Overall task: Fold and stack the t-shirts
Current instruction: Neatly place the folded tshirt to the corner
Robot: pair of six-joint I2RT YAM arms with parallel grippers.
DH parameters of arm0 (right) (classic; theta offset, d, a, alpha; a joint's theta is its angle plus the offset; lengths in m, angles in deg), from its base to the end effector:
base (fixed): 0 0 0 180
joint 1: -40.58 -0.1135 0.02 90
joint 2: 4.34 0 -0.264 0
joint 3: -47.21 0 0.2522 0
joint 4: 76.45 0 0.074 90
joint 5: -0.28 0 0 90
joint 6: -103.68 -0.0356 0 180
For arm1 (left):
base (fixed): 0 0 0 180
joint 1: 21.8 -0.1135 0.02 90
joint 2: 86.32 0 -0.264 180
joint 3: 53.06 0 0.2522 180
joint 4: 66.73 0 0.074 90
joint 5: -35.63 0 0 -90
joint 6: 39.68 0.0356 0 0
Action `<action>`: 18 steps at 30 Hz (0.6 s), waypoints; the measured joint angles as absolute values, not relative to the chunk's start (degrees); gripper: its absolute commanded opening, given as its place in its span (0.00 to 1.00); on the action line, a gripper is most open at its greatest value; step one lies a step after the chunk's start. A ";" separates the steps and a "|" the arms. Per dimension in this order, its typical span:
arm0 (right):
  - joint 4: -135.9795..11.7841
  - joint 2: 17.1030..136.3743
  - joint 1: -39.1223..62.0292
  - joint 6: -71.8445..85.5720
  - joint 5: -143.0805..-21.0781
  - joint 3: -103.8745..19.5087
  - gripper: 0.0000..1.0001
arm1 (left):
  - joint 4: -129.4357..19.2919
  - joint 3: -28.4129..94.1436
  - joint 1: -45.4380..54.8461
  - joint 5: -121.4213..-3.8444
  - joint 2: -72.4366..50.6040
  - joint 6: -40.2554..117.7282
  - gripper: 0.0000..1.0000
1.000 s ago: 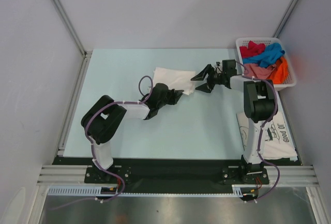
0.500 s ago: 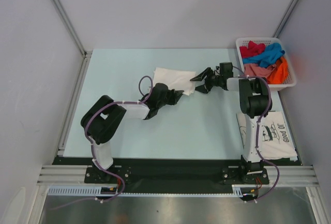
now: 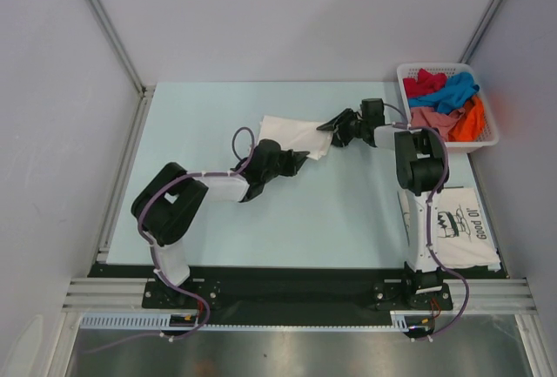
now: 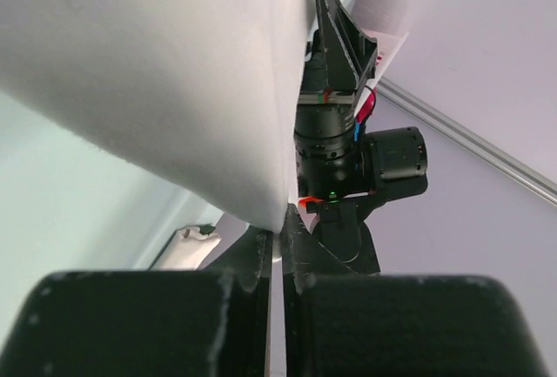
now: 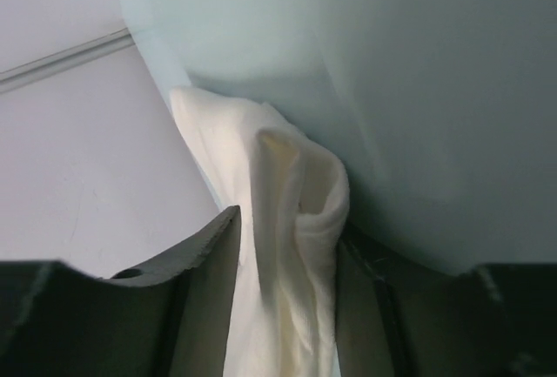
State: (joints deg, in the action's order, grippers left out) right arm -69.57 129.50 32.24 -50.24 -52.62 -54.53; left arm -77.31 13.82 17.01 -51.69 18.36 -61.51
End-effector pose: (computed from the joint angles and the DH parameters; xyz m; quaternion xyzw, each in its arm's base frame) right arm 0.4877 0.0932 0.1055 0.2777 0.8208 0.4726 0.1605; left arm 0.3000 -0.2391 0.1642 -0.5175 0.6787 -0.4987 0.1513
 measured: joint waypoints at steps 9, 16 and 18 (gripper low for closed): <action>-68.52 131.07 31.65 -46.83 -55.26 -56.11 0.04 | -77.24 12.70 16.90 -53.62 18.25 -59.88 0.24; -58.73 122.66 29.71 -34.11 -65.19 -52.11 0.00 | -70.53 10.32 16.86 -61.64 13.62 -47.13 0.37; -55.27 115.99 28.59 -30.61 -70.28 -47.23 0.00 | -64.37 10.10 16.95 -63.06 9.33 -39.92 0.41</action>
